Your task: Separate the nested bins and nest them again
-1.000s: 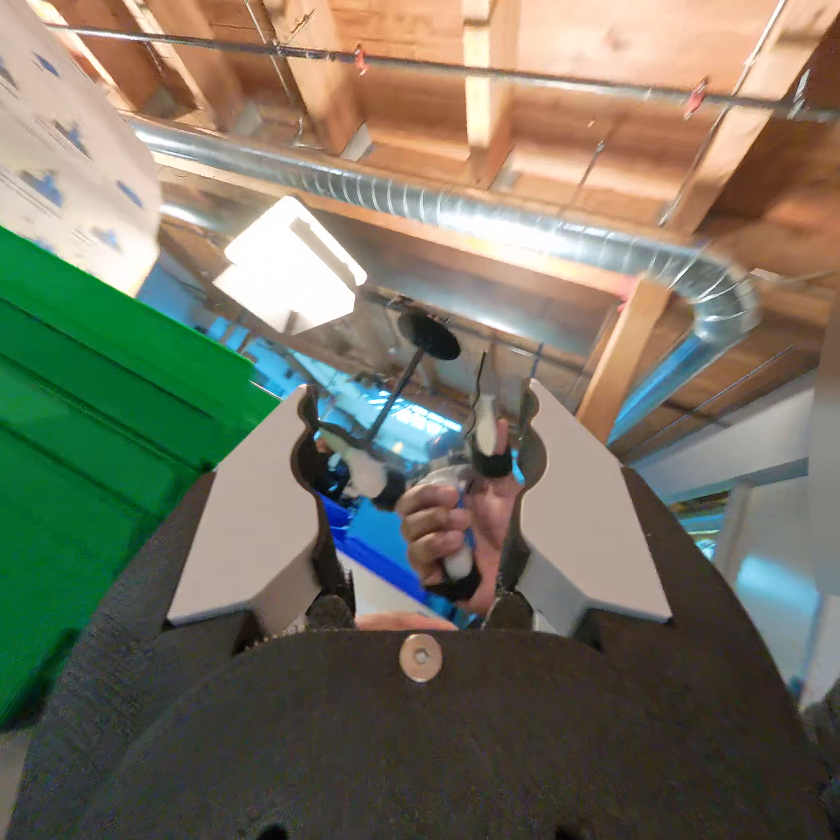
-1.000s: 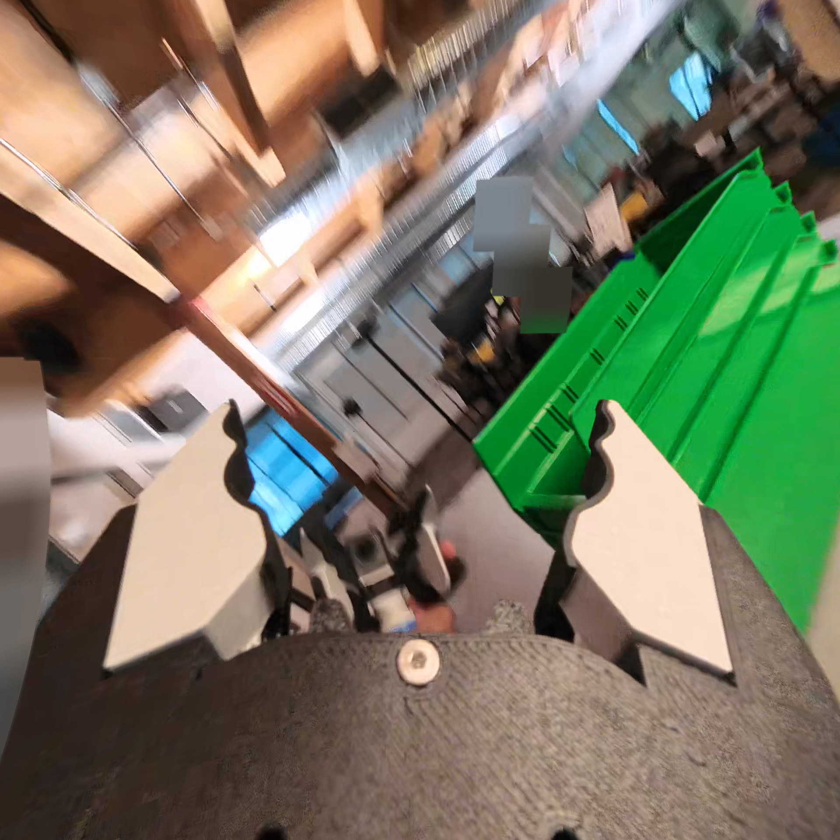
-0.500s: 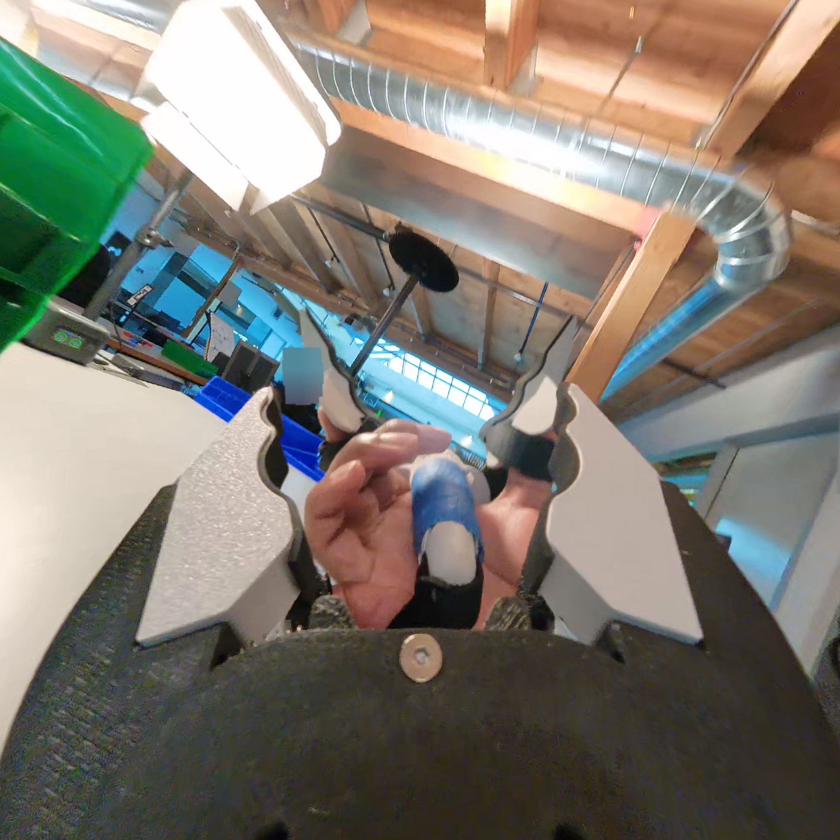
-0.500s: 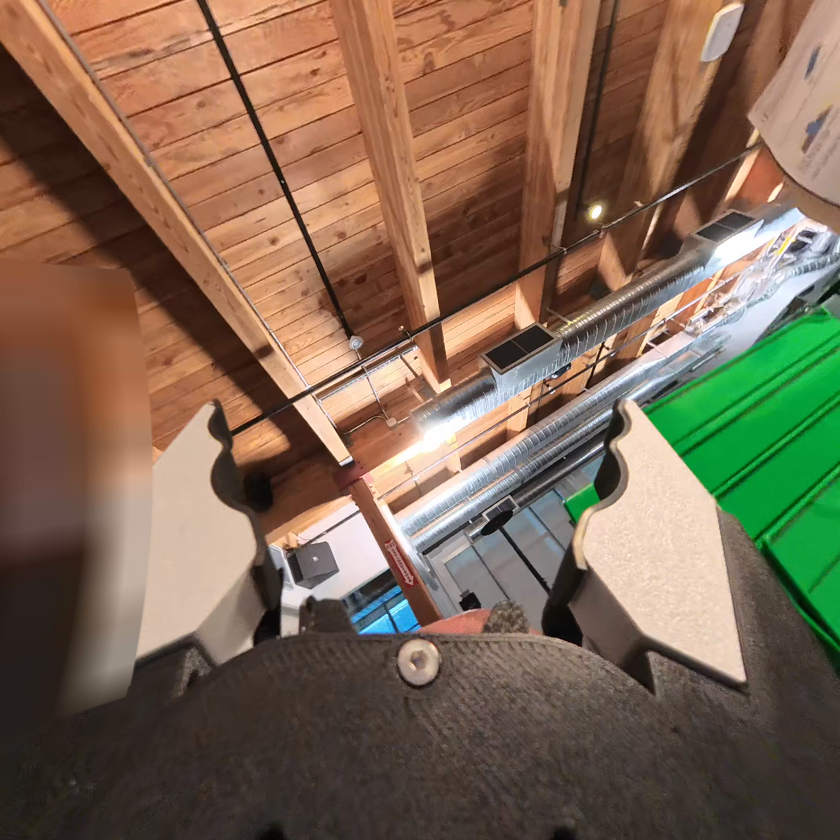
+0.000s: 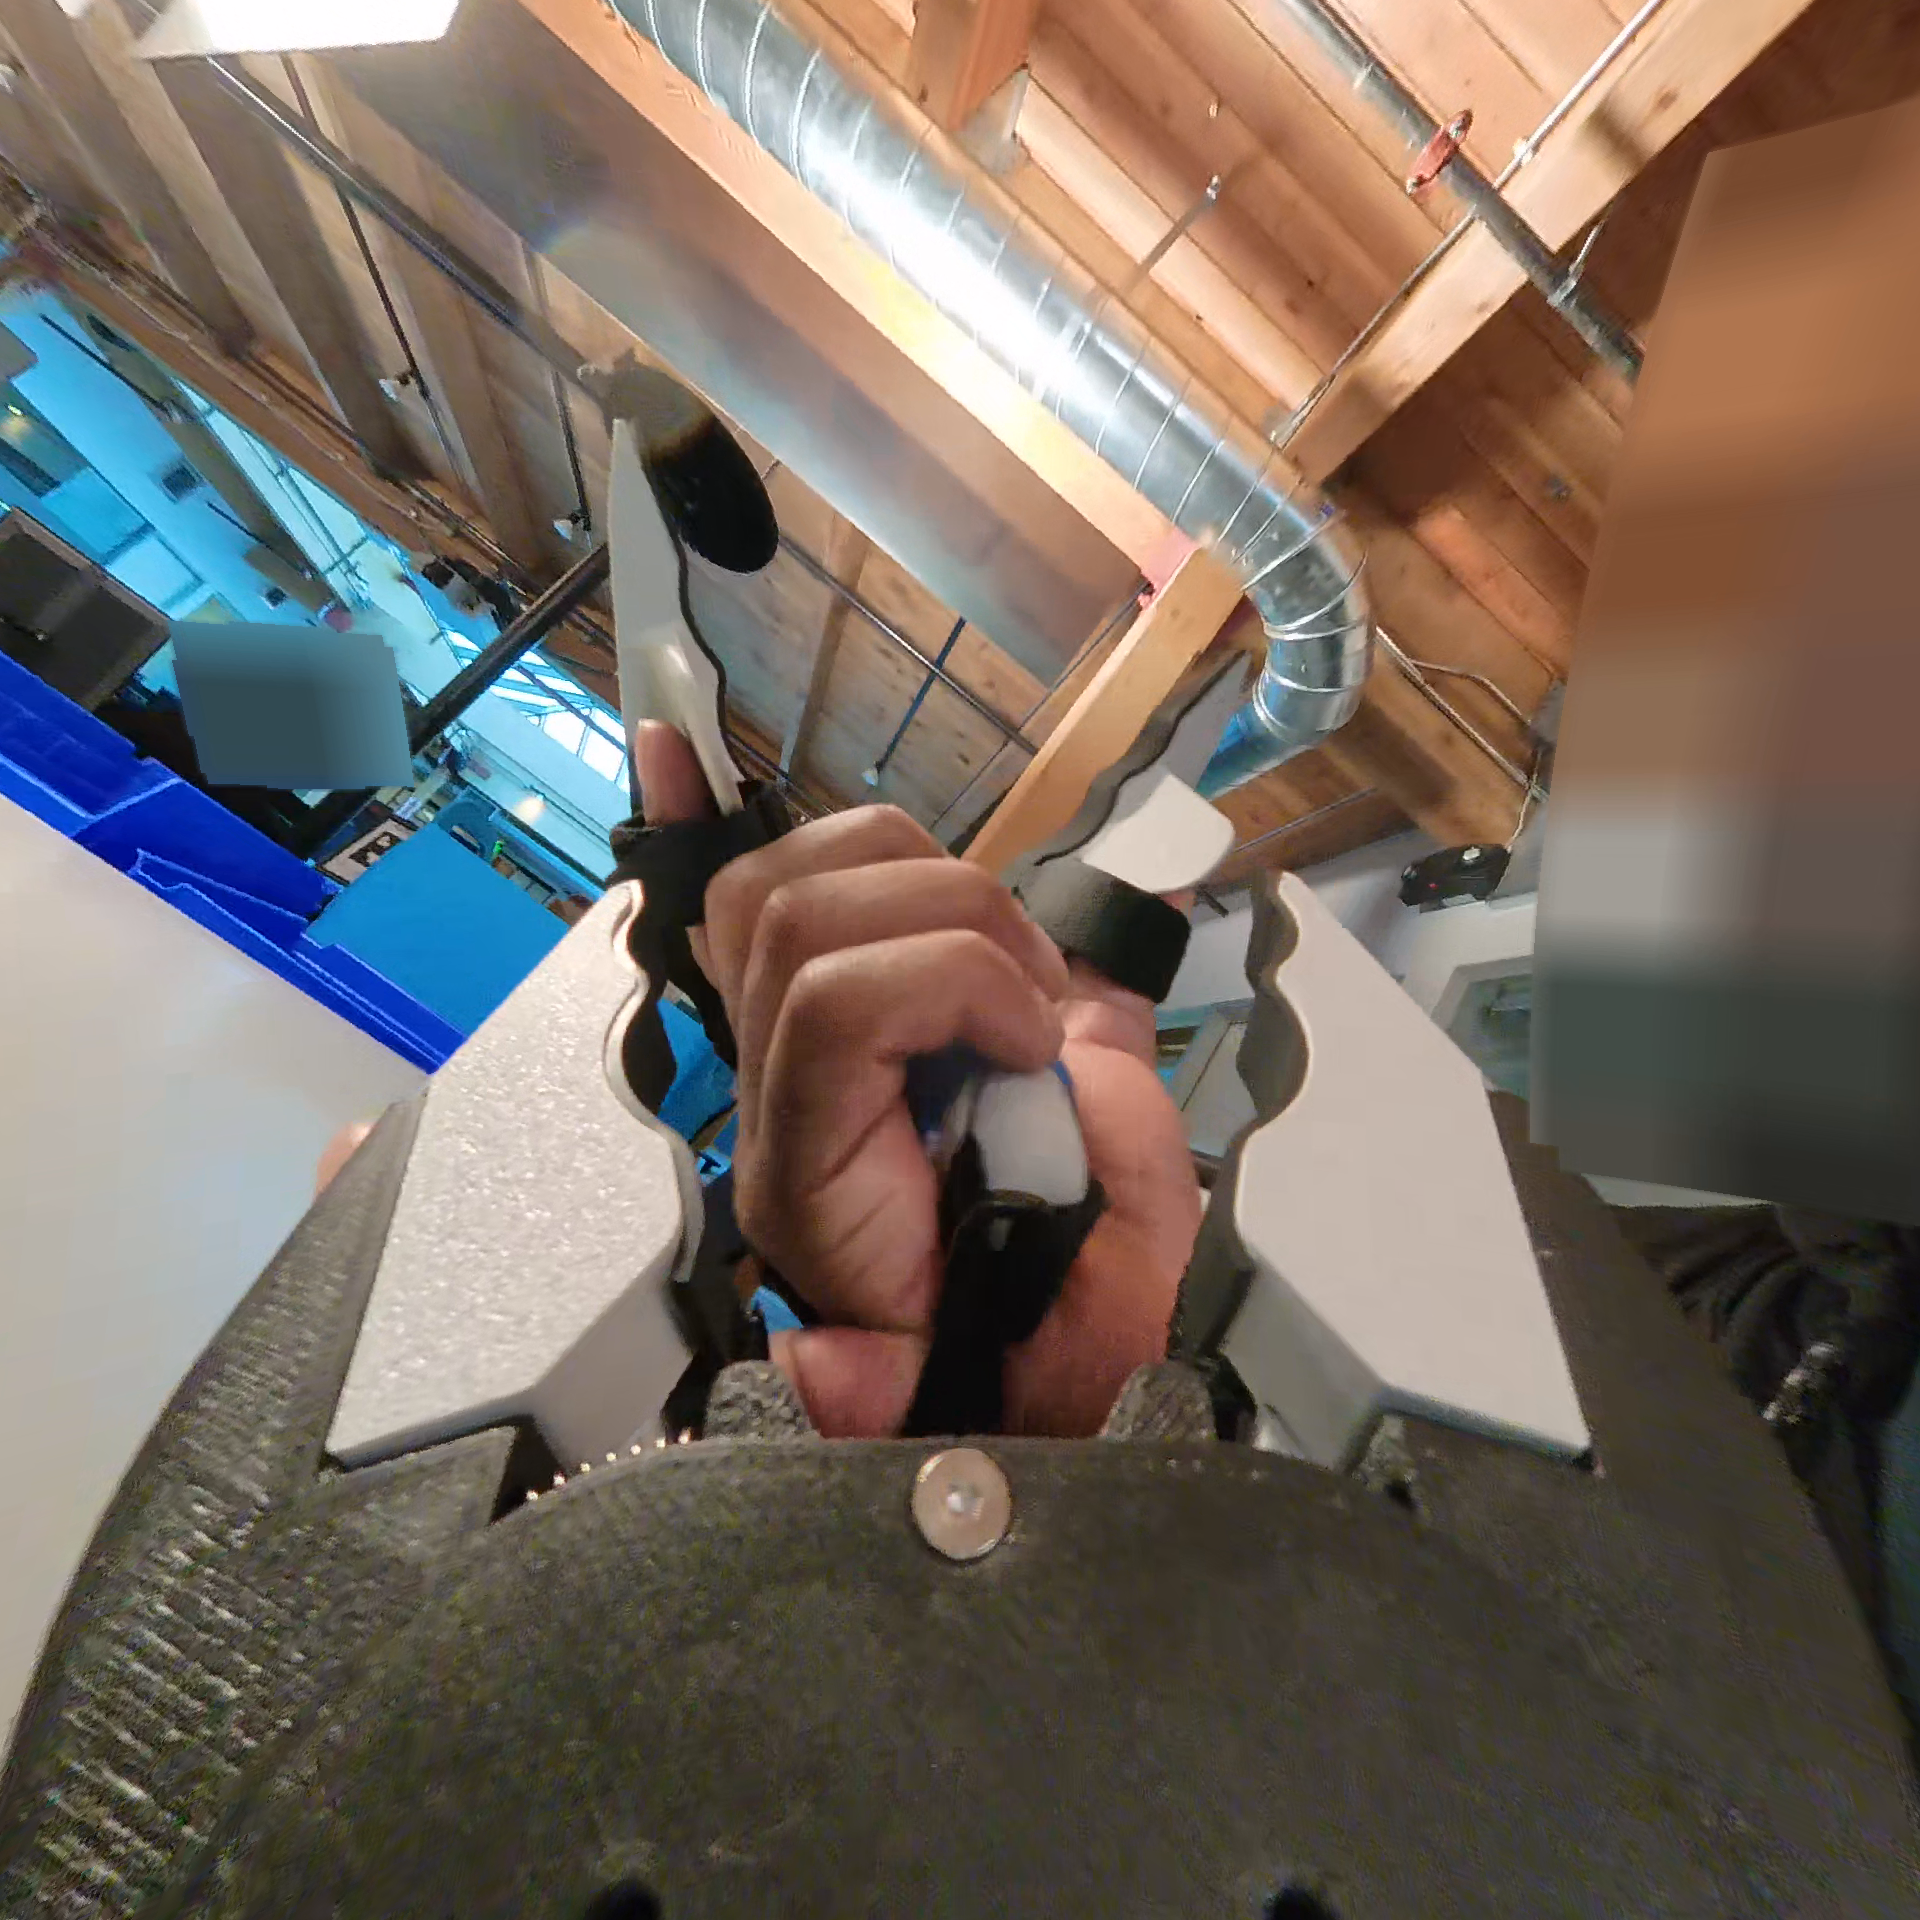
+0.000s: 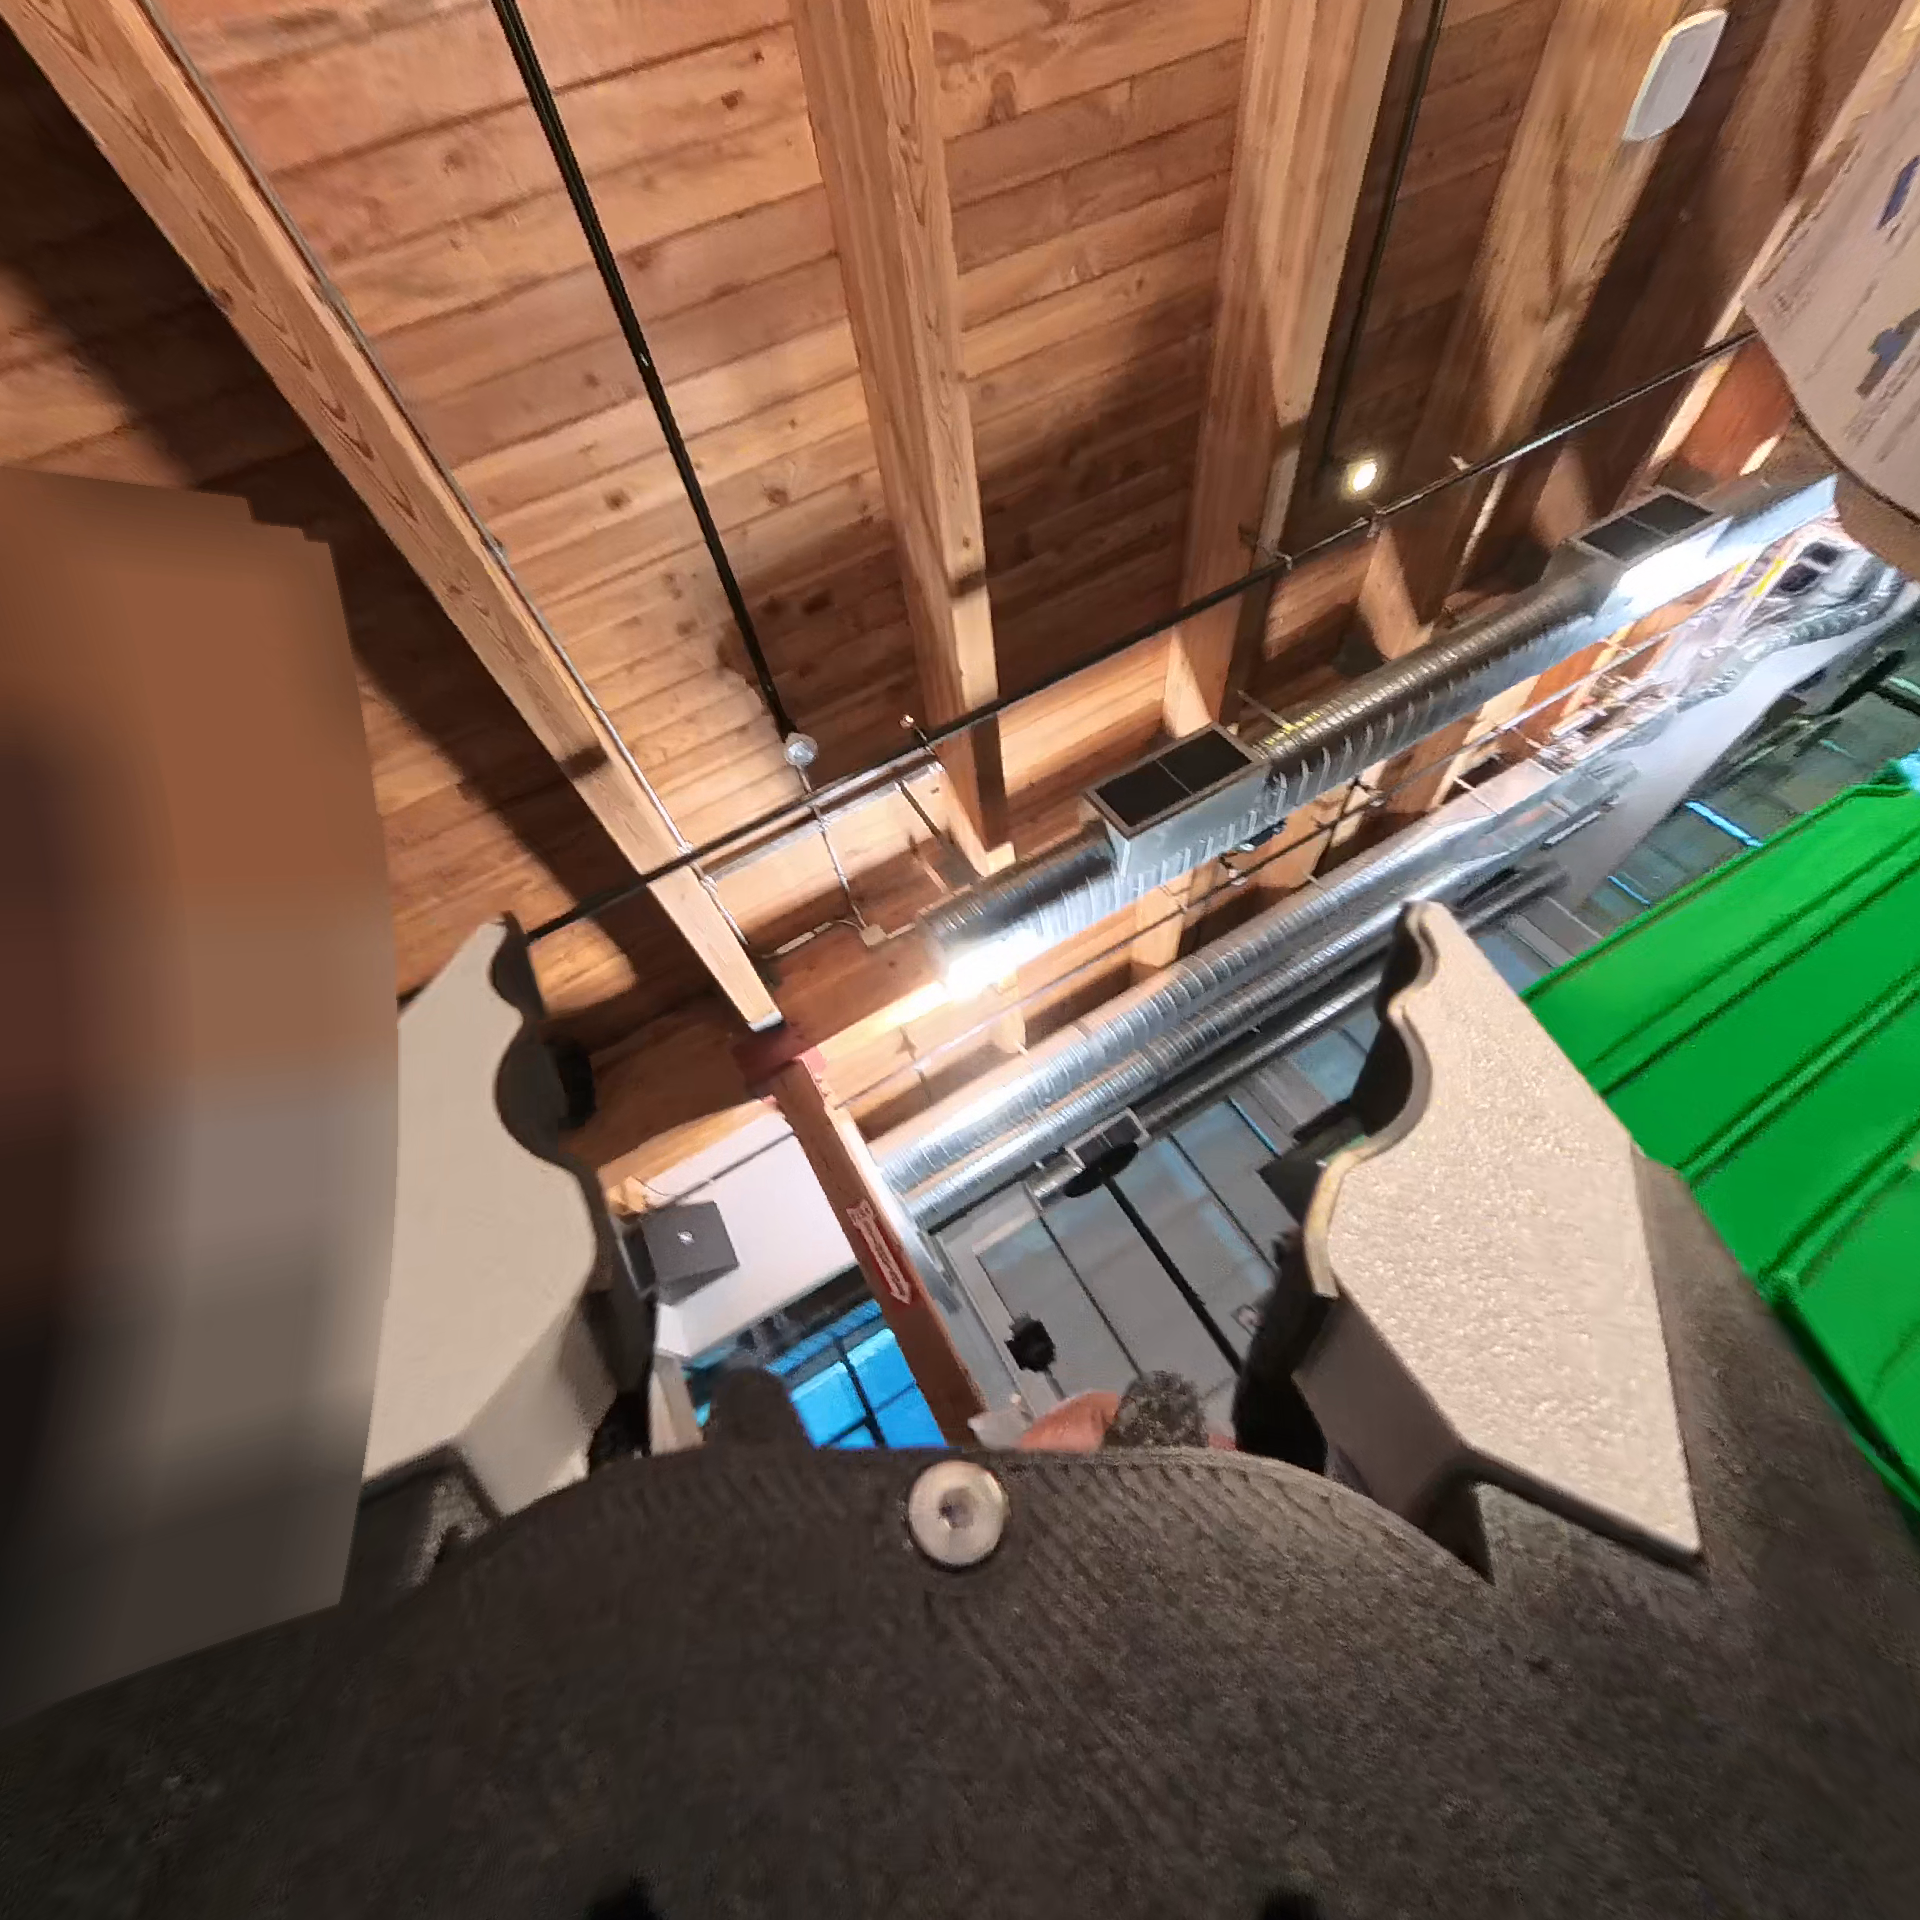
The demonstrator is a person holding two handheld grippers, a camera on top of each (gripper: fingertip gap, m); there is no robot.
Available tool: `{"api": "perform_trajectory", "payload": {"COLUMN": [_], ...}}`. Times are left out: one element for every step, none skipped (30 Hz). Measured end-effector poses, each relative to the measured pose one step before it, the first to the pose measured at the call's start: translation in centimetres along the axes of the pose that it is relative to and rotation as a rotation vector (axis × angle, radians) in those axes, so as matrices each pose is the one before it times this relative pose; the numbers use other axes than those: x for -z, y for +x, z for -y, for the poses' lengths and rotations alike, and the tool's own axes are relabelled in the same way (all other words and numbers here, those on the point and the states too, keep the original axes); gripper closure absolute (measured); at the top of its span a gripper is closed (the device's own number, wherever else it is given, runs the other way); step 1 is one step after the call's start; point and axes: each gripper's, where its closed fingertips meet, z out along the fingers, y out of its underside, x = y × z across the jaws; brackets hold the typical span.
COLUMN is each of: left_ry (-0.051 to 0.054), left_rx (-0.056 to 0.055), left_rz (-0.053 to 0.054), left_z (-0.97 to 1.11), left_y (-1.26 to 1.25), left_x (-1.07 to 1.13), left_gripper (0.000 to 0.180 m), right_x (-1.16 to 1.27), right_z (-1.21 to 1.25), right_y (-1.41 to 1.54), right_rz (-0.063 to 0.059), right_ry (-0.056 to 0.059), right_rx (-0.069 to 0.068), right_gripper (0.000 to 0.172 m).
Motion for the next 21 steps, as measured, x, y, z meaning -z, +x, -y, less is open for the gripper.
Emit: {"api": "perform_trajectory", "payload": {"left_ry": [-0.0109, -0.0155, -0.0132, -0.0165, -0.0079, 0.0004, -0.0023, -0.002, -0.0032, -0.0116, -0.0182, -0.0147, -0.0116, -0.0115, -0.0117, -0.0188, -0.0244, -0.0369, -0.057, -0.0806, -0.1048], "left_rx": [-0.0202, -0.0461, -0.0485, -0.039, -0.0304, -0.0271, -0.0327, -0.048, -0.0614, -0.0703, -0.0737, -0.0705, -0.0667, -0.0656, -0.0634, -0.0619, -0.0603, -0.0572, -0.0547, -0.0451, -0.0274], "left_rz": [0.0095, 0.0262, 0.0337, 0.0482, 0.0557, 0.0489, 0.0517, 0.0508, 0.0469, 0.0516, 0.0486, 0.0416, 0.0453, 0.0427, 0.0445, 0.054, 0.0588, 0.0706, 0.07, 0.0502, 0.0255], "left_z": [-0.093, 0.059, 0.255, 0.335, 0.527, 0.765, 0.899, 1.079, 1.217, 1.264, 1.289, 1.451, 1.565, 1.62, 1.634, 1.508, 1.38, 1.066, 0.608, 0.152, -0.254], "left_y": [-0.128, -0.296, -0.362, -0.614, -0.743, -0.593, -0.566, -0.496, -0.436, -0.554, -0.615, -0.596, -0.729, -0.778, -0.888, -1.145, -1.322, -1.604, -1.694, -1.453, -1.07], "left_x": [0.195, 0.192, 0.204, 0.231, 0.281, 0.327, 0.385, 0.453, 0.472, 0.441, 0.383, 0.343, 0.291, 0.235, 0.126, 0.006, -0.169, -0.365, -0.676, -1.002, -1.24], "left_gripper": [0.066, 0.063, 0.061, 0.063, 0.063, 0.064, 0.065, 0.065, 0.066, 0.068, 0.069, 0.069, 0.07, 0.07, 0.072, 0.075, 0.076, 0.08, 0.089, 0.091, 0.091], "right_x": [0.241, 0.311, 0.314, 0.309, 0.391, 0.455, 0.459, 0.433, 0.37, 0.257, 0.16, 0.118, 0.105, 0.076, 0.104, 0.055, -0.021, -0.1, -0.152, -0.162, -0.148], "right_z": [-0.058, 0.013, -0.196, -0.501, -0.272, -0.106, -0.076, 0.054, 0.119, 0.024, -0.113, -0.144, -0.189, -0.19, -0.16, -0.002, 0.07, -0.078, -0.203, -0.218, -0.207], "right_y": [0.675, 0.559, 0.473, 0.991, 0.985, 0.719, 0.813, 0.91, 0.737, 0.659, 0.582, 0.489, 0.312, 0.249, 0.41, 0.26, -0.107, 0.079, 0.144, 0.087, 0.112], "right_rz": [-0.0363, -0.0147, 0.0056, -0.0195, -0.0228, -0.0143, -0.0324, -0.0506, -0.0431, -0.0385, -0.0324, -0.0236, -0.0078, -0.0007, -0.0109, -0.0049, 0.0111, -0.0066, -0.0134, -0.0094, -0.0109], "right_ry": [-0.0224, -0.005, -0.0081, -0.0269, -0.0176, -0.0147, -0.0234, -0.0232, -0.0216, -0.0284, -0.034, -0.0292, -0.0247, -0.0187, -0.0091, 0.0034, 0.003, -0.0074, -0.0129, -0.0117, -0.01], "right_rx": [0.0177, 0.0055, -0.0133, -0.0227, -0.0134, 0.0073, 0.0296, 0.0456, 0.0533, 0.0523, 0.0473, 0.0408, 0.0328, 0.0204, 0.0138, 0.0015, 0.0019, 0.0143, 0.019, 0.0155, 0.0093], "right_gripper": [0.024, 0.031, 0.039, 0.046, 0.05, 0.062, 0.071, 0.074, 0.081, 0.089, 0.098, 0.11, 0.129, 0.144, 0.154, 0.162, 0.168, 0.171, 0.171, 0.171, 0.171]}}
